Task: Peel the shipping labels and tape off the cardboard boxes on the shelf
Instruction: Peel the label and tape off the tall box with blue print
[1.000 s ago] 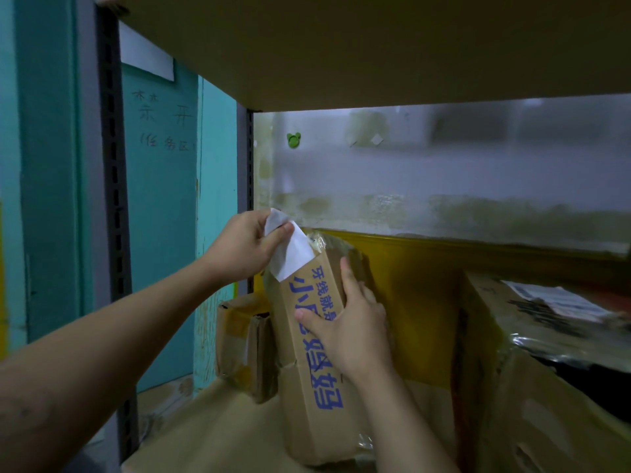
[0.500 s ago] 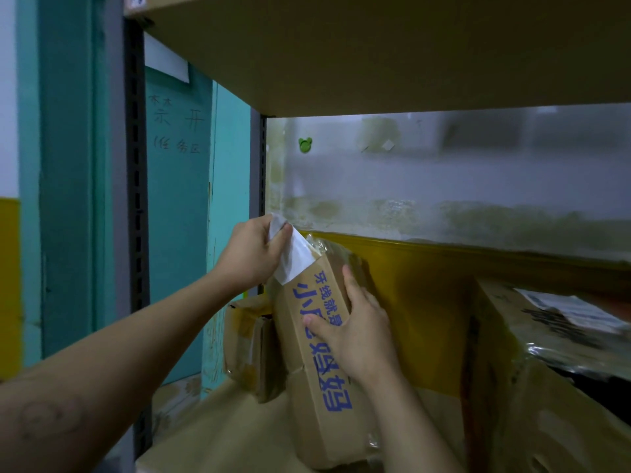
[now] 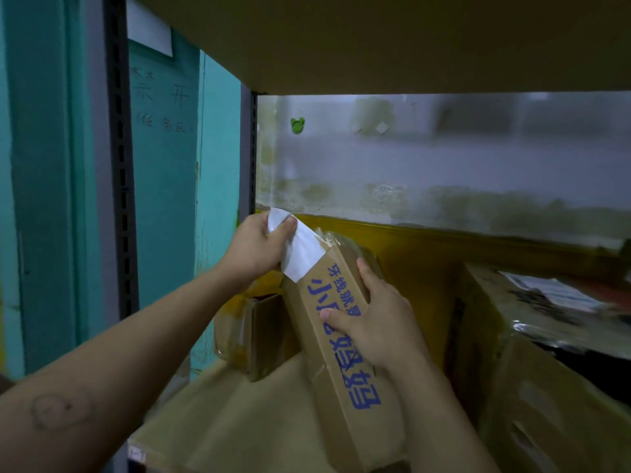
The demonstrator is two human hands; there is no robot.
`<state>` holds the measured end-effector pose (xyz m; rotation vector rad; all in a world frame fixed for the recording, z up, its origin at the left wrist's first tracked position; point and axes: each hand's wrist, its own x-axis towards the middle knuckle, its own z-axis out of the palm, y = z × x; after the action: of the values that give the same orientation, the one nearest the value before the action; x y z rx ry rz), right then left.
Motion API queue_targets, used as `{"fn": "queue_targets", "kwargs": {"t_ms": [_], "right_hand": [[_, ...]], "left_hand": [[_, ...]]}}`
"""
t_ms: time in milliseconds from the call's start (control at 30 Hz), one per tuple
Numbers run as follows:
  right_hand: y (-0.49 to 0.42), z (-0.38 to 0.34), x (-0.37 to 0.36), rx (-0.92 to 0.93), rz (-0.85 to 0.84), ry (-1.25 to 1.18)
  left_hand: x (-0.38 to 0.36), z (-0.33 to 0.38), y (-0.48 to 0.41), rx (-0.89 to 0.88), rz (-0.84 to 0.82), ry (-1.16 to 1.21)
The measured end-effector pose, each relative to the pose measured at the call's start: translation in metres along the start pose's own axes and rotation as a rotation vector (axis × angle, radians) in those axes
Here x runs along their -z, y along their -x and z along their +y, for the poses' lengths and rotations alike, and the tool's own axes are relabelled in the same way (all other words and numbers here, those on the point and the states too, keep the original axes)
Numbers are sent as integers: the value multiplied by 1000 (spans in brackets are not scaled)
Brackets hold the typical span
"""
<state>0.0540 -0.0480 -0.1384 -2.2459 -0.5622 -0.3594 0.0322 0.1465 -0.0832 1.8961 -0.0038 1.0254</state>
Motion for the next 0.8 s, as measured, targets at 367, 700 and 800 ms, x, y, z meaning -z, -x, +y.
{"fn": "queue_targets", "kwargs": {"t_ms": [367, 700, 800], "right_hand": [[-4, -1, 3, 0, -33, 52], [-8, -1, -1, -8, -34, 87], [-8, -2, -2, -10, -39, 100]], "left_hand": [[7, -8, 28, 29, -2, 245], [35, -50, 61, 75, -197, 541], [20, -54, 79, 120, -264, 325]]}}
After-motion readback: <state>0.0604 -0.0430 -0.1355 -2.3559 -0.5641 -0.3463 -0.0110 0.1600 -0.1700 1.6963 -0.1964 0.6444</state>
